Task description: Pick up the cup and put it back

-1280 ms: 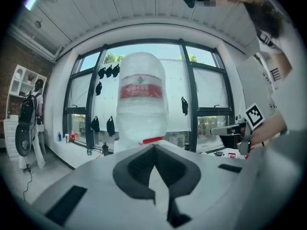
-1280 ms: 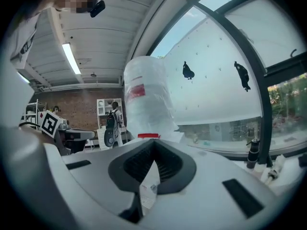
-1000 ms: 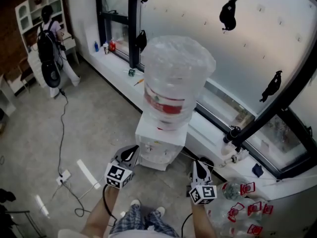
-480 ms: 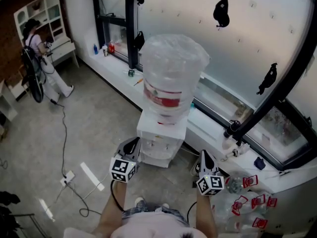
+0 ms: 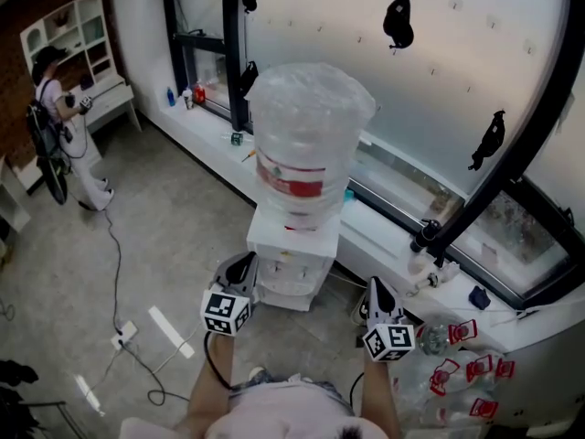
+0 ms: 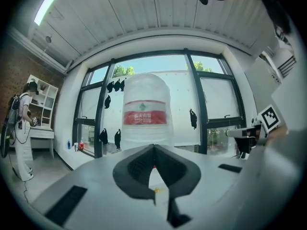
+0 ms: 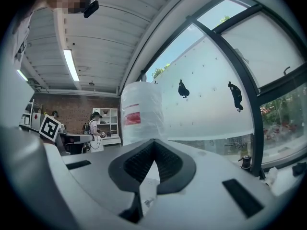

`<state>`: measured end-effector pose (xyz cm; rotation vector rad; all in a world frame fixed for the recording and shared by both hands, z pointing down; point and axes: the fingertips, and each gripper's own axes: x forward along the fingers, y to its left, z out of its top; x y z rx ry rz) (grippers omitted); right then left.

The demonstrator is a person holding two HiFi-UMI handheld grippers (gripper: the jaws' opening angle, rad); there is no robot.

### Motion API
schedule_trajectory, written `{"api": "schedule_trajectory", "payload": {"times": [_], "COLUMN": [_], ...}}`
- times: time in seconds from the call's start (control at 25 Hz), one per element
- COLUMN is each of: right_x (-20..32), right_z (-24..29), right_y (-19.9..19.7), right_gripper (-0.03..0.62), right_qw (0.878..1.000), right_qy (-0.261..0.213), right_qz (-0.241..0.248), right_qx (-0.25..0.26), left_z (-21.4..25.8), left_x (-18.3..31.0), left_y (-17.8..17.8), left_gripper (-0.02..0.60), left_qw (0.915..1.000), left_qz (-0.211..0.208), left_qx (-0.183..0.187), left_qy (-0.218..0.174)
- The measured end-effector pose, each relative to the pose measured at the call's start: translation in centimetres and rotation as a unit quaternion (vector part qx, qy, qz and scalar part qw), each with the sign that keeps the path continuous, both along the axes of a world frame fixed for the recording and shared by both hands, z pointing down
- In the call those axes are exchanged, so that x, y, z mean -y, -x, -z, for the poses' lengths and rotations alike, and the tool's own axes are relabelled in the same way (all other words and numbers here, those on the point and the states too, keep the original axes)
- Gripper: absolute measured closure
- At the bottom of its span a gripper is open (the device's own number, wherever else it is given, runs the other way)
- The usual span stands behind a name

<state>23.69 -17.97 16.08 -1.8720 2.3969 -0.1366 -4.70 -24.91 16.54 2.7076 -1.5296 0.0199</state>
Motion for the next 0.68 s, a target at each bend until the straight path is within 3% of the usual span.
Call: {"api": "schedule_trajectory", "payload": {"times": [0.68], "right_x": [-0.41], "right_z": [-0.15], "right_y": [-0.05], "right_gripper": [0.578], "right_qw": [1.000], "right_qy": [0.004], "right_qz": [0.001], "right_qx": [0.007], "left_z": [-0.38], "left_x": [-0.58], "left_y": [-0.83], "left_gripper": [0.557], "left_qw": [0.9998], "left_qz": [-0.013], "left_qx": [-0.011], "left_qy": [0.007]}}
